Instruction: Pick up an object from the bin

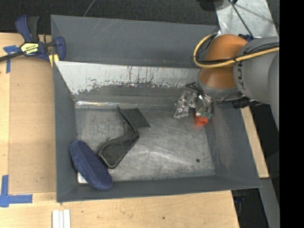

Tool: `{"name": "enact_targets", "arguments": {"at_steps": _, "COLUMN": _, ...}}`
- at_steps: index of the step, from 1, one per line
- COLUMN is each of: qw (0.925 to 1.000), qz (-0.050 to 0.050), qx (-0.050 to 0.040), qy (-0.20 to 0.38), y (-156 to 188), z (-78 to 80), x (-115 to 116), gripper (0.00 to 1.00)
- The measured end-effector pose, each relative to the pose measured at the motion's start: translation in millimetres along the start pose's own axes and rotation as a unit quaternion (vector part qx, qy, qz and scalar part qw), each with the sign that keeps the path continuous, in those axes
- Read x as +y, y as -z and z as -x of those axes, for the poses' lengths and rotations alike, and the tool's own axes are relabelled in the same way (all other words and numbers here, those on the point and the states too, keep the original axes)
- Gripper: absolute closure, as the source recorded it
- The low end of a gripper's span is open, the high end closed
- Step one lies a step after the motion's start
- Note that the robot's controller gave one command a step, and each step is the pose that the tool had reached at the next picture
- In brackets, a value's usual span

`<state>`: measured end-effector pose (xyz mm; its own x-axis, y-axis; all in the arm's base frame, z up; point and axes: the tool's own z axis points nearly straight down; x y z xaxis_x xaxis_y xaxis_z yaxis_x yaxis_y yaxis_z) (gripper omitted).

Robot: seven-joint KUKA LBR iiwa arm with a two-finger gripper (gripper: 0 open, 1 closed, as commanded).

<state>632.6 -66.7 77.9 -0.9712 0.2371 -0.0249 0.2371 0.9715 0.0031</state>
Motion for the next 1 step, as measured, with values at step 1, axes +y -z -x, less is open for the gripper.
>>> {"name": "enact_targets", "arguments": {"at_steps": 1, "qw": 0.9997, "qz": -0.002, "qx": 0.0226, "qy": 0.002, "y": -3.8, "z": -9.0, "x": -0.1, "gripper": 0.00}}
